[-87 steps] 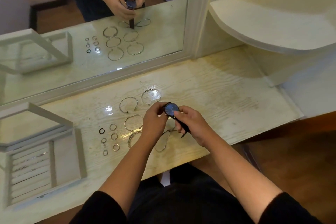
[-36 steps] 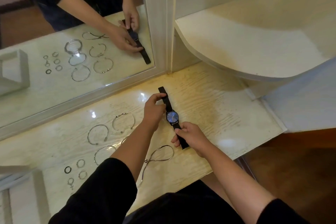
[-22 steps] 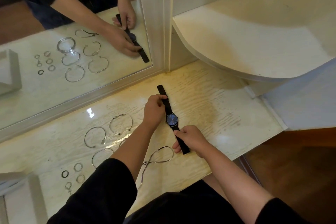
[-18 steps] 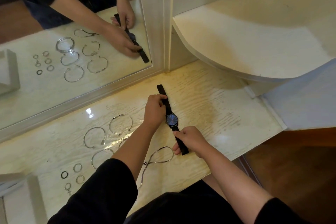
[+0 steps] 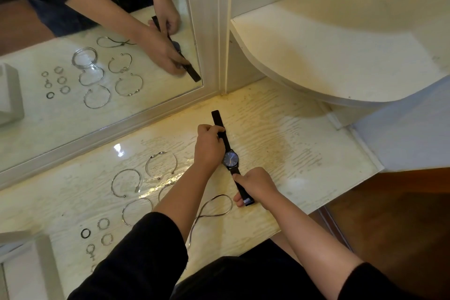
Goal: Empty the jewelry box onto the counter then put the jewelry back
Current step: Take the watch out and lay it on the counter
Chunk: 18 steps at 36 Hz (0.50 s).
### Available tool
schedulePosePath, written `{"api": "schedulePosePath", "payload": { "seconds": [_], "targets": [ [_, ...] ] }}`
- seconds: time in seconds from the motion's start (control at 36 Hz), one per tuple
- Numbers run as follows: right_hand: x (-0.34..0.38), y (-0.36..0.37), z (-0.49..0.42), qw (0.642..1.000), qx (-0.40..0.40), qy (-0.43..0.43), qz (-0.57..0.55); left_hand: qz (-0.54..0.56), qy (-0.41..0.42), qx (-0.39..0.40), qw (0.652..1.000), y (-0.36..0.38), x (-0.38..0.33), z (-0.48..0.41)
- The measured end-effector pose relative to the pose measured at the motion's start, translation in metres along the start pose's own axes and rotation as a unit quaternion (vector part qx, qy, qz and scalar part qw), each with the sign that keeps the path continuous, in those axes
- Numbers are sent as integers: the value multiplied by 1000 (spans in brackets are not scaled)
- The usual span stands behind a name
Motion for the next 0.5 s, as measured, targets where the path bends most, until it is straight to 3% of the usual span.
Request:
{"api": "schedulePosePath", "payload": {
  "seconds": [0.5],
  "targets": [
    [-7, -9, -3, 973, -16, -22, 229, -71, 21, -7, 997, -1, 1, 9]
  ]
}}
Point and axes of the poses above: each hand's wrist, its own z-axis away from the middle knuckle, its own y-axis out of the palm, x = y × z, the point moved 10 cm from there along -z, towards the middle knuckle, and after that the axes turned 11 degrees about -z, right-handed, at the moved point
